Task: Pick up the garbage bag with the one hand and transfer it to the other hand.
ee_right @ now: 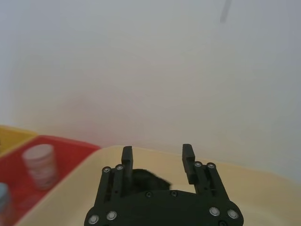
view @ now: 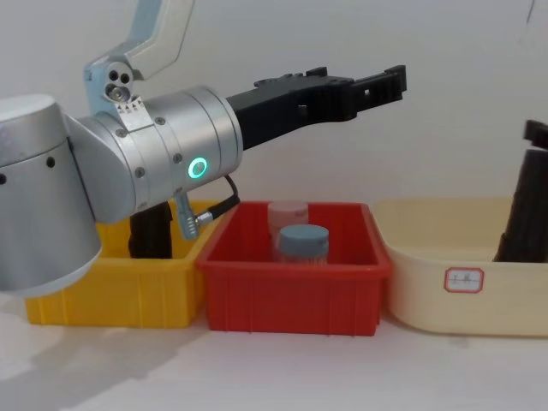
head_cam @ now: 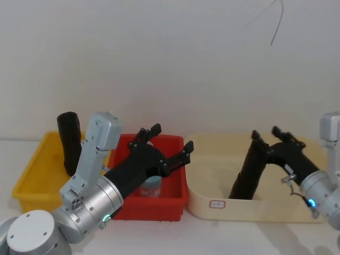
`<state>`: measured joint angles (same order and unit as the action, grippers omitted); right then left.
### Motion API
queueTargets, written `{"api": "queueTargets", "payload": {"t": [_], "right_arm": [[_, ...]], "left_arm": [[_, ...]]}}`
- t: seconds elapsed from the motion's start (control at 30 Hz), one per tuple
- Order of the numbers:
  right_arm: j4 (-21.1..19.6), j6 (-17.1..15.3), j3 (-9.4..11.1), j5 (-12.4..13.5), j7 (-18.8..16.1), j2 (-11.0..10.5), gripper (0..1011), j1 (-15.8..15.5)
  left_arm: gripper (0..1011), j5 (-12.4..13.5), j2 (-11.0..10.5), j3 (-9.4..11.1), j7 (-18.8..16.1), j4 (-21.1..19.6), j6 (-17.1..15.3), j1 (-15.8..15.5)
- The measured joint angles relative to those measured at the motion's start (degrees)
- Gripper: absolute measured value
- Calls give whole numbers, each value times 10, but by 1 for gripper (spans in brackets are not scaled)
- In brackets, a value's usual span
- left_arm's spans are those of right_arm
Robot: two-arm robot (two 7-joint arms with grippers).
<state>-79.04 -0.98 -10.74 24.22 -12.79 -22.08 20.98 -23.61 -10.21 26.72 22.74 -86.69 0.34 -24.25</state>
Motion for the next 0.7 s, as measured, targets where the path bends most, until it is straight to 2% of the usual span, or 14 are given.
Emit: {"api": "queueTargets", "payload": {"t": [0.27,0.43,0.53,0.7], "right_arm": [[-14,-33,20,-22,31,-25,799,0],[-26,-50,25,-32,35,-41,961,1],[-32,-54,25,-35,32,-46,1001,2],[-46,-62,24,-39,19,-54,1001,4]], "left_arm": [[1000,0,0,0,0,0,0,0],[1000,0,0,0,0,0,0,0],[1000,0,0,0,0,0,0,0],[1000,0,0,0,0,0,0,0]]}}
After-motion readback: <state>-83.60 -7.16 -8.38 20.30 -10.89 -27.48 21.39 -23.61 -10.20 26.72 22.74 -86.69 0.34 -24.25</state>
